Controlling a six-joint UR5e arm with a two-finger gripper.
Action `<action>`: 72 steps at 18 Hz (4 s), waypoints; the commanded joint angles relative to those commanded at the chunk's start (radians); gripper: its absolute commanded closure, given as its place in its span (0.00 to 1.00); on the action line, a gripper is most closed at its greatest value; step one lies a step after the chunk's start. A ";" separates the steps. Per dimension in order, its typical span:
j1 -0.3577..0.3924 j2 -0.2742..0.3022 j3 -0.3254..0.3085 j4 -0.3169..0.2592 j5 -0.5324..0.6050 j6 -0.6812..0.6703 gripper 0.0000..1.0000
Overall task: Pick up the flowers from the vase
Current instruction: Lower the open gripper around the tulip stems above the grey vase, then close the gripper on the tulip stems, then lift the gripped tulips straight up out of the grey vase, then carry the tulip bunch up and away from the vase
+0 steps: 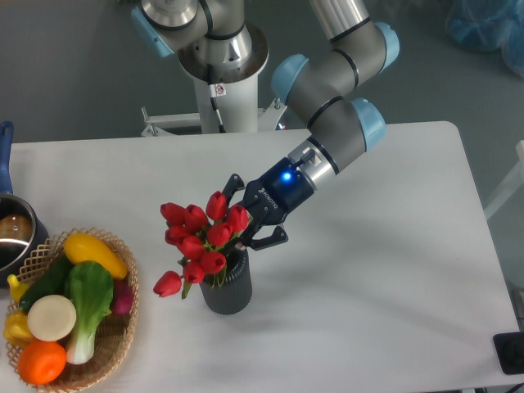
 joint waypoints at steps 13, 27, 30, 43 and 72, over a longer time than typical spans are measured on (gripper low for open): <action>0.014 0.012 0.021 0.000 -0.009 -0.069 0.91; 0.043 0.074 0.078 -0.002 -0.054 -0.278 0.91; 0.052 0.078 0.104 -0.002 -0.066 -0.328 0.91; 0.090 0.094 0.178 -0.002 -0.141 -0.475 0.91; 0.244 0.077 0.367 0.012 0.100 -0.434 0.91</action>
